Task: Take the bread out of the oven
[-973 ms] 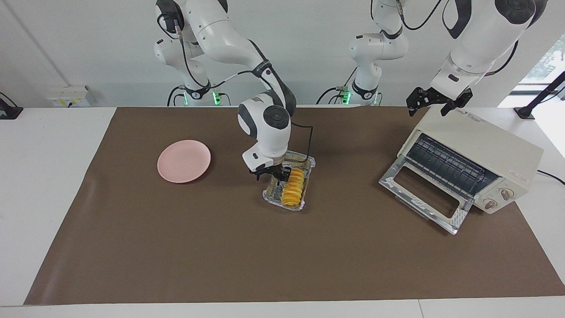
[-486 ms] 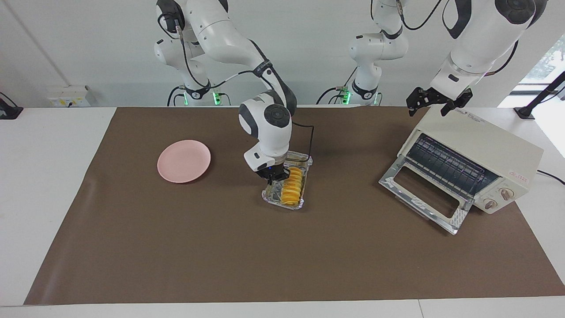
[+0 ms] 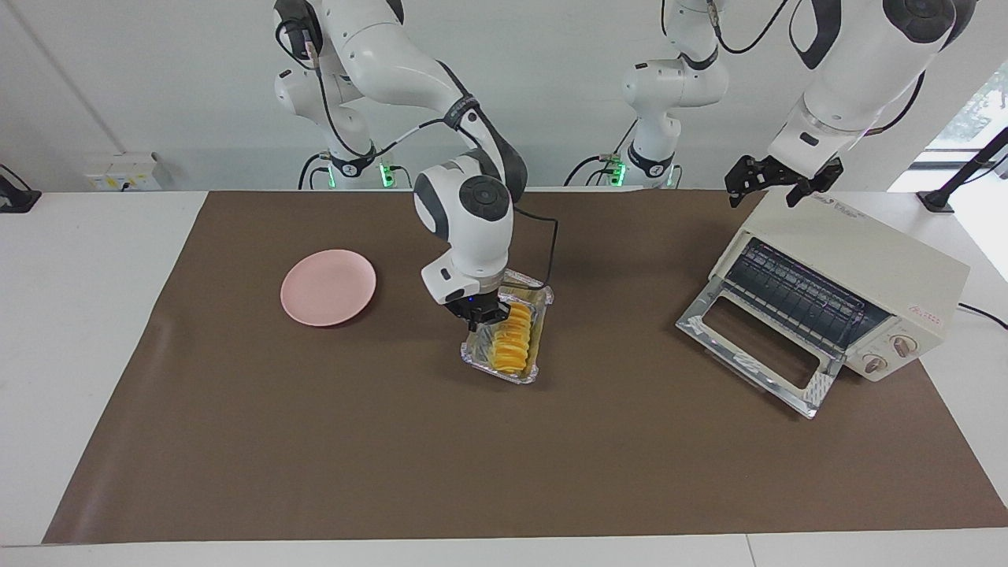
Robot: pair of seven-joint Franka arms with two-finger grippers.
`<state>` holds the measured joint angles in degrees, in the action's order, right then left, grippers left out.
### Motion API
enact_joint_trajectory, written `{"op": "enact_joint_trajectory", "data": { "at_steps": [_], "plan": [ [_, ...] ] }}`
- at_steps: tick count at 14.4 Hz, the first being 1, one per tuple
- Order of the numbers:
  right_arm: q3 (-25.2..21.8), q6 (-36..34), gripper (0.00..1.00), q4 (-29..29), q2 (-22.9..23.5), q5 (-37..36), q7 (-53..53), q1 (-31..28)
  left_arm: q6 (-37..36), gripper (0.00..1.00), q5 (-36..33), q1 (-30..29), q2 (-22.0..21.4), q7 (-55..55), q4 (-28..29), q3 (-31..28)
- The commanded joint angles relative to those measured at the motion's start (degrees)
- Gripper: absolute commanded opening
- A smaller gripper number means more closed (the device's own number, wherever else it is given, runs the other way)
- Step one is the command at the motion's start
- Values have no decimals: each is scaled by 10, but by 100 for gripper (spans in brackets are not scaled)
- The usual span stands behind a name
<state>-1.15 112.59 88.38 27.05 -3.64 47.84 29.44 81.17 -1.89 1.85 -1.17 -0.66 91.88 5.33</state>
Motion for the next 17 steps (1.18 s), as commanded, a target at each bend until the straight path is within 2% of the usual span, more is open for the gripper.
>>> {"op": "enact_joint_trajectory", "data": {
  "at_steps": [1,3,9,13,17],
  "plan": [
    [5,-41,0,-53,13,30,-75,-58,0,100,8,-6,-16,6,15,1],
    [5,-55,0,-72,14,42,-151,-109,0,100,8,-6,-16,6,15,1],
    [5,-24,0,-73,31,84,-369,-248,0,100,8,-6,-16,6,15,1],
    [2,-17,0,-95,71,82,-432,-283,0,100,8,-6,-16,6,16,1],
    [1,-3,0,-102,87,79,-518,-311,0,100,8,-6,-16,6,16,1]
  ]
}}
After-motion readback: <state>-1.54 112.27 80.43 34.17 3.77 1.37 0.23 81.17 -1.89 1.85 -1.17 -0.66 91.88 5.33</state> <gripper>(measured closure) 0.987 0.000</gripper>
